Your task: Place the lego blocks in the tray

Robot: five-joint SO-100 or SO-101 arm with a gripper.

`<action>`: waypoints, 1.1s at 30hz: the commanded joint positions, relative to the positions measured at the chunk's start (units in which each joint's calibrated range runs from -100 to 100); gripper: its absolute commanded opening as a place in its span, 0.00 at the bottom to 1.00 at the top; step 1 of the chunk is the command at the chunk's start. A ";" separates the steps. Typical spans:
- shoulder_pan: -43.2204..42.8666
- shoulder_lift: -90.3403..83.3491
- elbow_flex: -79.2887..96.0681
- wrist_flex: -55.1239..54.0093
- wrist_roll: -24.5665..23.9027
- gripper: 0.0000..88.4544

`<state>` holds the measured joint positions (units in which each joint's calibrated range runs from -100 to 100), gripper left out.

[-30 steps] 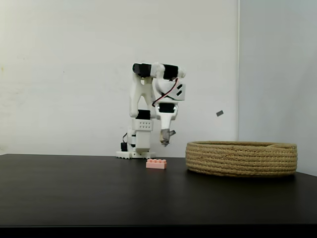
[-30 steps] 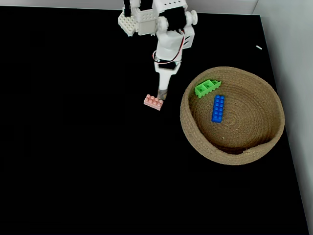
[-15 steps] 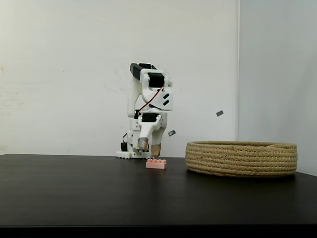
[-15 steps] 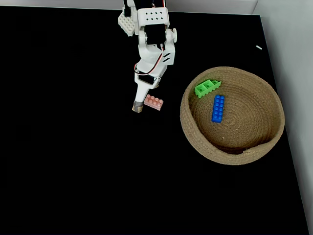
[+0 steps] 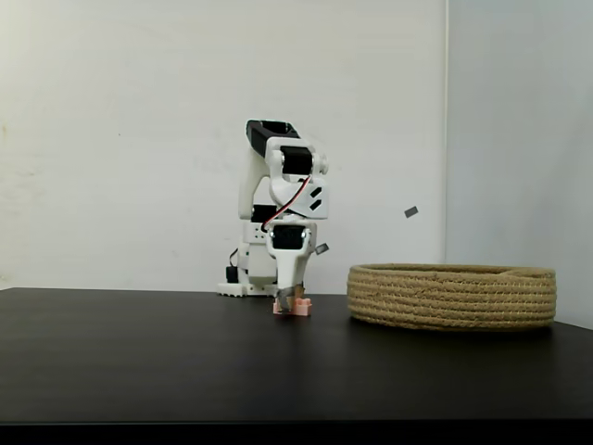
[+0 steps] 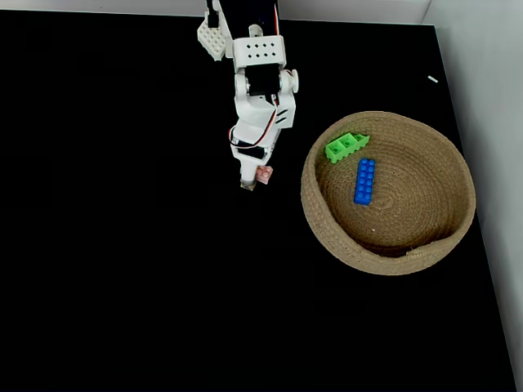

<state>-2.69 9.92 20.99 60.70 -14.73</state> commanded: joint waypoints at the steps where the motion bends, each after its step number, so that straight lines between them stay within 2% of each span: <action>1: -1.10 0.05 -0.33 0.07 0.88 0.00; 6: -2.18 -11.99 4.68 8.15 -0.78 0.00; 11: -13.39 -36.75 12.25 10.31 -2.49 0.00; 14: -19.82 -41.31 11.98 3.65 -5.37 0.00; 17: -23.61 -37.78 9.52 -5.51 -6.35 0.00; 20: -26.17 -33.66 7.33 -15.01 -5.96 0.00; 25: -25.51 -26.43 7.05 -28.50 -2.98 0.01; 28: -25.01 -24.88 6.87 -31.17 -2.64 0.08; 29: -25.01 -24.88 6.87 -31.34 -2.59 0.12; 31: -25.10 -25.23 7.51 -31.34 -2.39 0.27; 33: -25.01 -25.74 8.06 -31.42 -1.32 0.35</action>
<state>-28.18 -13.91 32.30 30.73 -17.22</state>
